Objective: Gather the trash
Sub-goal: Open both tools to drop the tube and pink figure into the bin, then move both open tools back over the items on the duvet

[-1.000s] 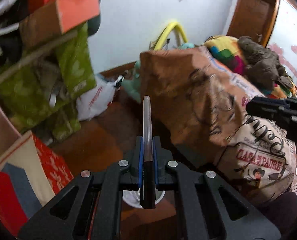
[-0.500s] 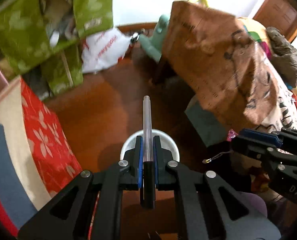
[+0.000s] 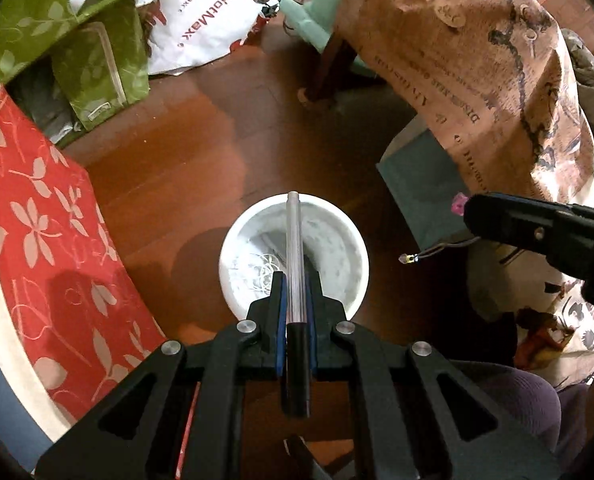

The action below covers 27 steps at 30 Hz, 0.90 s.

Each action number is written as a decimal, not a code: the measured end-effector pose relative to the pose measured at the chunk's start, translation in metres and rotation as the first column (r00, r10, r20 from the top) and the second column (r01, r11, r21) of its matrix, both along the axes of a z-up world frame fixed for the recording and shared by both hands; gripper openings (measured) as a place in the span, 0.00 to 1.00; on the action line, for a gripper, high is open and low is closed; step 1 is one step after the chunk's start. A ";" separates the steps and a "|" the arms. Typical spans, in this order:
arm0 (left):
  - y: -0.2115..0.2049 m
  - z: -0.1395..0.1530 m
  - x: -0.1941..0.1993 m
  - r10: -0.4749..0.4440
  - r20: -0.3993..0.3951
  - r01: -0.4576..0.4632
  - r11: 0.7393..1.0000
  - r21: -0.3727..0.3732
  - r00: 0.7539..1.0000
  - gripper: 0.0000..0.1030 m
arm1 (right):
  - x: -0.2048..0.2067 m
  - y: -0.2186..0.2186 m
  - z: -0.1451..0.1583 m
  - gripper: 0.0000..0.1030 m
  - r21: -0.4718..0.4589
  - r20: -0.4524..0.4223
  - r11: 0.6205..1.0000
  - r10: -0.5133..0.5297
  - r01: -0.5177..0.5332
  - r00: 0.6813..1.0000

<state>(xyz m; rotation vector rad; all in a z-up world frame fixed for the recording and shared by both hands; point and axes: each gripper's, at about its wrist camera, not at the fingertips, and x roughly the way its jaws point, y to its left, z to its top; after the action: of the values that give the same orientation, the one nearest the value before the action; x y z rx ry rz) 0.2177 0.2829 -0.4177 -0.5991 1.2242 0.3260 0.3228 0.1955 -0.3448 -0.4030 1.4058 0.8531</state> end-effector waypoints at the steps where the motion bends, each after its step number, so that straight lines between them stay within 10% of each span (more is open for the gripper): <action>1: 0.000 -0.001 0.002 -0.004 -0.001 0.004 1.000 -0.008 1.000 0.07 | 0.001 0.001 -0.001 0.20 0.003 -0.016 1.000 0.005 -0.005 1.000; 7: -0.004 -0.001 0.013 -0.027 -0.008 0.027 0.999 -0.032 1.000 0.08 | 0.002 -0.004 0.004 0.49 0.008 -0.008 1.000 0.001 -0.001 1.000; 27: -0.030 0.120 -0.003 -0.085 0.135 0.054 0.974 0.221 0.987 0.19 | -0.004 -0.068 0.101 0.49 0.125 0.238 0.992 -0.011 -0.020 0.971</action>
<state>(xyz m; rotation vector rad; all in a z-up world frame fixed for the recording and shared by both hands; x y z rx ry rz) 0.2146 0.2525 -0.2972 -0.3829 1.0522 0.3466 0.3188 0.1280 -0.2443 -0.3974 1.1229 0.8625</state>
